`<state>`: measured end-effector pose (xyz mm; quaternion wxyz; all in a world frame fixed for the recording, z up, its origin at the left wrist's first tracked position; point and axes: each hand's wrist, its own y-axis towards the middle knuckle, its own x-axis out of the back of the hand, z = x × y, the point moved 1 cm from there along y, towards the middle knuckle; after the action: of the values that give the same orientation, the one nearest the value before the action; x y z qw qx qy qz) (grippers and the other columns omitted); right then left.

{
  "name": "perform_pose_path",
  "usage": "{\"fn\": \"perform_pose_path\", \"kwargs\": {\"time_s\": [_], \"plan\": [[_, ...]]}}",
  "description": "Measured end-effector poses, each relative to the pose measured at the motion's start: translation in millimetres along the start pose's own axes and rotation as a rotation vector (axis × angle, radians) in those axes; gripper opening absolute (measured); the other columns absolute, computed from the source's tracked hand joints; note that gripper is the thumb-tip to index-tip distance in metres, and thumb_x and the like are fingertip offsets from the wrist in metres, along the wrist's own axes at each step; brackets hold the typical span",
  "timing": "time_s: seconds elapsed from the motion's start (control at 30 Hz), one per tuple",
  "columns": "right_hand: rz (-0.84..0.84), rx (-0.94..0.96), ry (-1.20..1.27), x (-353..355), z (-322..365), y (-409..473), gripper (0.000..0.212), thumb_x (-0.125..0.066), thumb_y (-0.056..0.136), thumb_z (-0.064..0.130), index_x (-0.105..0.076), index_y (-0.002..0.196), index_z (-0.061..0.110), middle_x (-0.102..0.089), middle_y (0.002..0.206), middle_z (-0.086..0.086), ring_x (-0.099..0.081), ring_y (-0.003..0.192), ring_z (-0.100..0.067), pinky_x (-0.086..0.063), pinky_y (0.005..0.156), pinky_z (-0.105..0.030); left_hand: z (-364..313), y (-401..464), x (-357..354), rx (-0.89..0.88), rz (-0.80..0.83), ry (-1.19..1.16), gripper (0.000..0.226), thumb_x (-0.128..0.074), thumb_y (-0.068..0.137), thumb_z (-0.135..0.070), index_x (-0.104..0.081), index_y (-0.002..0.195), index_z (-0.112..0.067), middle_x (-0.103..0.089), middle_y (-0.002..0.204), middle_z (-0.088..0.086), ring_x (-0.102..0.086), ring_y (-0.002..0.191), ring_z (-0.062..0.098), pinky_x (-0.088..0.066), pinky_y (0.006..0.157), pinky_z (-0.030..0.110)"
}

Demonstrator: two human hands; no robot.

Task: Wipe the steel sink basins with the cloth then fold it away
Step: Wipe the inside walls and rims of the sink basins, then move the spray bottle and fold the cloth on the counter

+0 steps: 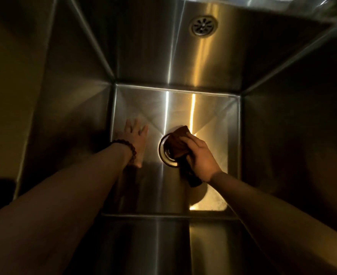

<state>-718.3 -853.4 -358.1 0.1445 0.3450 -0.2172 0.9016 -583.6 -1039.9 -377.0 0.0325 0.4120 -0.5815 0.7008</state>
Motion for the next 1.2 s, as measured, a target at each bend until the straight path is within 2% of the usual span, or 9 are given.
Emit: {"fn": "perform_pose_path", "kwargs": {"time_s": [0.07, 0.17, 0.4, 0.5, 0.57, 0.73, 0.9, 1.07, 1.2], "plan": [[-0.075, -0.026, 0.149, 16, 15, -5, 0.059, -0.055, 0.079, -0.009, -0.048, 0.134, 0.011, -0.05, 0.135, -0.008, -0.041, 0.119, -0.009, -0.021, 0.101, -0.002, -2, -17, 22, -0.01, 0.038, -0.106, 0.141, -0.087, 0.058, -0.043, 0.018, 0.148, -0.017, 0.022, 0.156, 0.014, 0.015, 0.143, 0.039, -0.015, 0.117, 0.052], [-0.115, -0.127, 0.283, 38, 39, -14, 0.056, -0.058, 0.081, -0.001, -0.045, 0.131, 0.022, -0.058, 0.123, 0.001, -0.055, 0.111, -0.012, -0.043, 0.099, -0.022, -12, -44, 42, -0.025, -0.064, -0.367, 0.142, -0.087, 0.047, -0.054, 0.005, 0.151, -0.023, -0.003, 0.158, 0.012, -0.006, 0.145, 0.035, -0.023, 0.115, 0.05], [-0.298, -0.129, 0.548, 87, 115, -45, 0.055, -0.066, 0.079, 0.0, -0.045, 0.125, 0.022, -0.062, 0.112, 0.006, -0.061, 0.104, -0.006, -0.05, 0.095, -0.035, -52, -128, 94, -0.077, -0.377, -1.351, 0.134, -0.083, 0.035, -0.067, -0.026, 0.145, -0.015, -0.045, 0.142, 0.008, -0.048, 0.126, 0.023, -0.044, 0.104, 0.043], [-0.324, -0.065, 0.664, 107, 151, -59, 0.053, -0.066, 0.08, 0.003, -0.047, 0.123, 0.027, -0.061, 0.115, 0.007, -0.06, 0.107, -0.007, -0.05, 0.095, -0.034, -65, -169, 114, -0.12, -0.455, -1.59, 0.085, -0.083, 0.069, -0.023, -0.037, 0.138, -0.005, -0.053, 0.133, 0.009, -0.059, 0.108, 0.014, -0.051, 0.087, 0.021], [-0.303, -0.012, 0.728, 119, 171, -71, 0.05, -0.066, 0.082, 0.002, -0.048, 0.123, 0.024, -0.061, 0.116, 0.007, -0.059, 0.108, -0.005, -0.049, 0.093, -0.025, -71, -194, 124, -0.162, -0.497, -1.663, 0.053, -0.067, 0.082, -0.001, -0.046, 0.13, -0.005, -0.059, 0.122, 0.01, -0.061, 0.094, 0.008, -0.052, 0.071, 0.012], [-0.166, 0.028, 0.803, 136, 197, -97, 0.043, -0.068, 0.083, 0.006, -0.054, 0.121, 0.02, -0.06, 0.118, 0.008, -0.059, 0.106, 0.001, -0.049, 0.081, -0.014, -79, -240, 141, -0.198, -0.662, -1.728, 0.026, -0.071, 0.078, -0.001, -0.065, 0.097, -0.017, -0.069, 0.09, -0.003, -0.067, 0.073, -0.002, -0.05, 0.059, 0.01], [-0.13, 0.068, 0.703, 146, 208, -106, 0.031, -0.066, 0.086, 0.013, -0.064, 0.11, 0.033, -0.054, 0.128, 0.011, -0.051, 0.117, -0.001, -0.047, 0.095, -0.019, -77, -265, 145, -0.171, -0.779, -1.761, 0.023, -0.076, 0.075, -0.009, -0.069, 0.097, -0.013, -0.072, 0.09, 0.002, -0.07, 0.08, 0.012, -0.055, 0.062, 0.017], [-0.237, 0.031, 0.67, 182, 202, -86, 0.012, -0.063, 0.087, 0.006, -0.069, 0.095, 0.013, -0.067, 0.091, 0.007, -0.06, 0.083, 0.008, -0.046, 0.072, -0.009, -74, -275, 149, -0.166, -0.865, -1.7, 0.034, -0.076, 0.075, -0.01, -0.065, 0.107, -0.012, -0.071, 0.101, 0.007, -0.067, 0.095, 0.022, -0.056, 0.085, 0.039], [-0.368, -0.079, 0.558, 225, 183, -42, 0.019, -0.064, 0.088, 0.012, -0.064, 0.107, 0.012, -0.064, 0.102, -0.001, -0.061, 0.098, -0.011, -0.045, 0.079, -0.021, -67, -275, 154, -0.096, -0.956, -1.692, 0.035, -0.078, 0.073, -0.017, -0.064, 0.105, -0.017, -0.069, 0.1, 0.006, -0.066, 0.095, 0.026, -0.056, 0.084, 0.047]]}}
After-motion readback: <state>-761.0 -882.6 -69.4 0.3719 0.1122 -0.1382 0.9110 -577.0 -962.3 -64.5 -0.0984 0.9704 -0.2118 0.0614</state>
